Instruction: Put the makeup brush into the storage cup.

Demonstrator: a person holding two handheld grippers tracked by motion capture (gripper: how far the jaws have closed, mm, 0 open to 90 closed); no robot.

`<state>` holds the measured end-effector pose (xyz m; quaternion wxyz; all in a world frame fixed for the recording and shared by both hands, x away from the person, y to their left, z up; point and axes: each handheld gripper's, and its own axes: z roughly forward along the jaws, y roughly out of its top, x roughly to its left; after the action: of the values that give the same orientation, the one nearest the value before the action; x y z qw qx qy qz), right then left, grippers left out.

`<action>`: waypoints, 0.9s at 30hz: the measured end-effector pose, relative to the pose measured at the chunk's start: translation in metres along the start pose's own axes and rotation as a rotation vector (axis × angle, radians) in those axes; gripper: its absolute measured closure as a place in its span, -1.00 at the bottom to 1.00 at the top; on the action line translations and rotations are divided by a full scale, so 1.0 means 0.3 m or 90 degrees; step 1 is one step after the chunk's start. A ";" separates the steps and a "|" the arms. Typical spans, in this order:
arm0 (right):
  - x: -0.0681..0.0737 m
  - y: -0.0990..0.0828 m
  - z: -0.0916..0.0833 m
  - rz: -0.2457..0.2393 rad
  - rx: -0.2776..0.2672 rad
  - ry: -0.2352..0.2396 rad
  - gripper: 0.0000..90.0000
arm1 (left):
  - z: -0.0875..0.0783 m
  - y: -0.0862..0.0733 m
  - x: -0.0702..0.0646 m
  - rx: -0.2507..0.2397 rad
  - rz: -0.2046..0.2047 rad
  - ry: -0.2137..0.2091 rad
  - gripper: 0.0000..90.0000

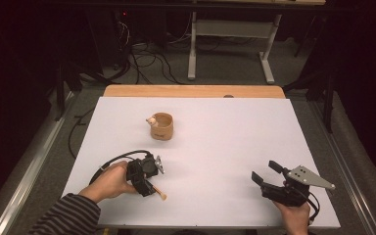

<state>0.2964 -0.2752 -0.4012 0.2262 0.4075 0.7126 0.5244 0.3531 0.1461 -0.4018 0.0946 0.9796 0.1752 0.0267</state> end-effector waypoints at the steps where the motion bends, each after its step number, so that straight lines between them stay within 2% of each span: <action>1: 0.000 0.000 0.000 0.000 0.000 -0.001 -0.47 | 0.001 0.000 -0.001 -0.003 -0.005 -0.001 -0.03; 13: -0.010 -0.002 -0.002 0.025 -0.006 0.011 -0.47 | -0.003 0.002 0.010 -0.001 -0.022 -0.004 0.19; 20: -0.030 -0.007 -0.004 0.056 -0.015 0.025 -0.47 | -0.003 0.003 0.015 0.000 -0.022 -0.004 0.30; 23: -0.027 -0.007 -0.006 0.054 -0.016 0.023 -0.46 | -0.003 0.003 0.014 0.000 -0.020 -0.004 0.31; 24: -0.025 -0.006 -0.006 0.048 -0.012 0.019 -0.46 | -0.004 0.004 0.014 0.002 -0.018 -0.002 0.32; 25: -0.016 -0.005 -0.003 0.027 -0.006 0.013 -0.46 | -0.004 0.005 0.013 0.003 -0.017 -0.002 0.33; 27: -0.008 -0.004 -0.001 0.026 -0.002 0.019 -0.47 | -0.004 0.005 0.012 0.003 -0.016 -0.003 0.34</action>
<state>0.2972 -0.2775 -0.4024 0.2058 0.4137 0.7069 0.5356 0.3570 0.1462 -0.4003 0.0930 0.9776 0.1872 0.0231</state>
